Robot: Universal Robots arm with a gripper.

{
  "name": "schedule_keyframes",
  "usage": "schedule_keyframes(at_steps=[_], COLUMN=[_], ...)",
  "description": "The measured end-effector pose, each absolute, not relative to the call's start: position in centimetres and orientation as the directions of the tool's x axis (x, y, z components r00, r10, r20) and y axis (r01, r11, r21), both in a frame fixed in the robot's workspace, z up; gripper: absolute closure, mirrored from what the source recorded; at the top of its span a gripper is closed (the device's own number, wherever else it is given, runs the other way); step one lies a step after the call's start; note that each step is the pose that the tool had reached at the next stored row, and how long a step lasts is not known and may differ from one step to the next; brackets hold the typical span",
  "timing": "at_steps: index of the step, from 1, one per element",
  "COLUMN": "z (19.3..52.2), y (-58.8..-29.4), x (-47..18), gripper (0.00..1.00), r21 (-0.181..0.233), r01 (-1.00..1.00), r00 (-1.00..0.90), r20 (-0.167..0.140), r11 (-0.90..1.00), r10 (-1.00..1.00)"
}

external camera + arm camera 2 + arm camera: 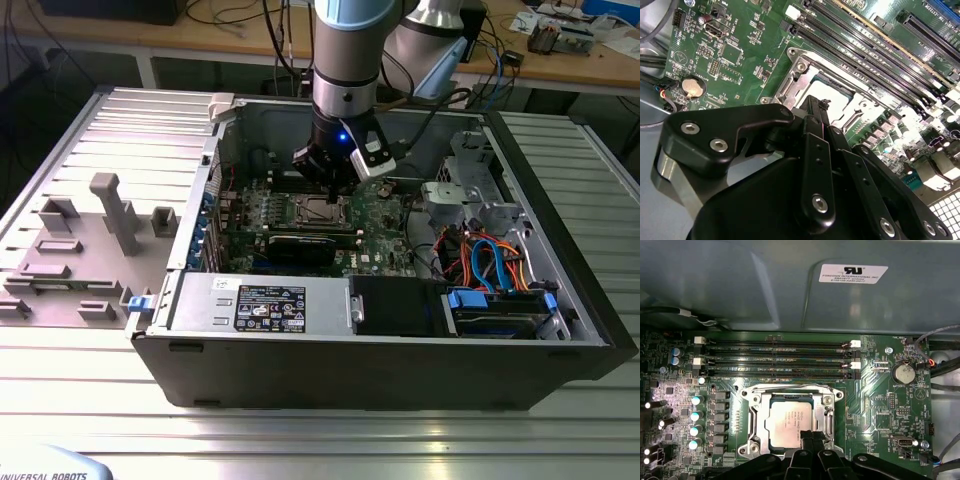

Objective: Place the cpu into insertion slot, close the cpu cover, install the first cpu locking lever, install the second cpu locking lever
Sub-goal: 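Install the second cpu locking lever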

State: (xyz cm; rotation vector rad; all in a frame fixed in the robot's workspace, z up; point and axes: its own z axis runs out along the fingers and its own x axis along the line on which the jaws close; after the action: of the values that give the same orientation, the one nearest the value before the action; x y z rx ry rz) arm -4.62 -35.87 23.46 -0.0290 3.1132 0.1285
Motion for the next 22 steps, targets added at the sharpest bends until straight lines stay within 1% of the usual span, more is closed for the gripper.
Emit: schedule_keyframes(at_steps=[22], z=[23.38], y=[-36.37], x=[-4.62], gripper=[0.89], r21=[0.082], r01=[-0.020], r00=[-0.999], r20=[-0.026], r11=[0.996], r10=[-0.018])
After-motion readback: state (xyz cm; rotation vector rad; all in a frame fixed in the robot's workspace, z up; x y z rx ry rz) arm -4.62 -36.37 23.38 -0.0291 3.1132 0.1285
